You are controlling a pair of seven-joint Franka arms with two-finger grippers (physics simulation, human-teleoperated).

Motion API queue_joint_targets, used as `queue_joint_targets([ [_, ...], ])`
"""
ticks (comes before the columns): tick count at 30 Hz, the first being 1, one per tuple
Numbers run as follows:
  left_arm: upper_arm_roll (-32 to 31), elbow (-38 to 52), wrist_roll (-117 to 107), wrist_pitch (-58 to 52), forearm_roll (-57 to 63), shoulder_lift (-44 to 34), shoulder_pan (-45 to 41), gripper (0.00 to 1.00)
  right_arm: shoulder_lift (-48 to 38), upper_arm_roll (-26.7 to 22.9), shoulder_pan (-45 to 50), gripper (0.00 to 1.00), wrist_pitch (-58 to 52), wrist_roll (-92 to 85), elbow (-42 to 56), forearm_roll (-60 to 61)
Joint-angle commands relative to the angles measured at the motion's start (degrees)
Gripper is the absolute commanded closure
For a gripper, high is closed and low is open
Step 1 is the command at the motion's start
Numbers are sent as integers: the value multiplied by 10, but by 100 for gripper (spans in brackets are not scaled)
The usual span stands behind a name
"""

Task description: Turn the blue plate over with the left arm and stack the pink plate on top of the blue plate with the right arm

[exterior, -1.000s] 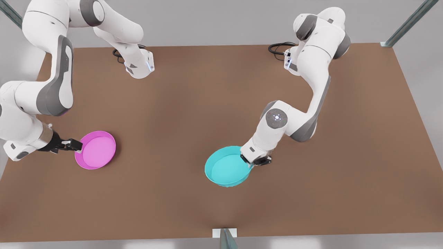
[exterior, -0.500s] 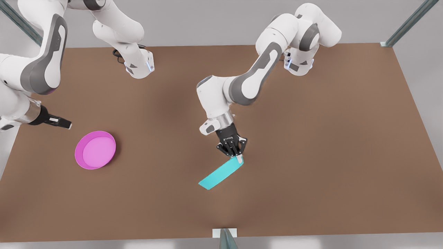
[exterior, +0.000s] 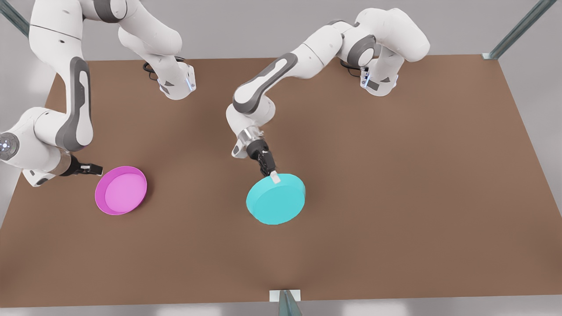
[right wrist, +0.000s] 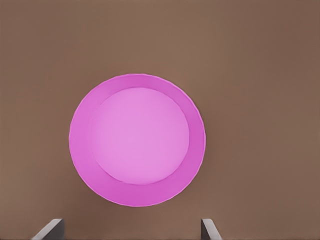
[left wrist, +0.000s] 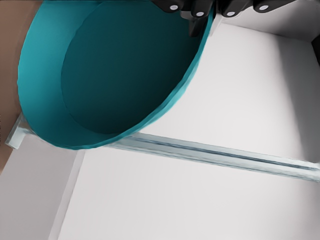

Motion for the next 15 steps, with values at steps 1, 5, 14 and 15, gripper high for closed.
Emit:
queue_joint_targets([
  [1,-1,0,-3,2,14,3,-1,79,7,0,-6,0,0,-1,0,0],
  [5,-1,10,-90,52,20,61,-25,79,117,5,-50,0,7,-36,72,7],
  [14,-41,10,-147,58,21,100,-55,79,234,5,-119,0,58,-214,144,98],
  [15,-43,5,-147,51,14,101,-57,79,234,5,-118,0,57,-213,141,98],
])
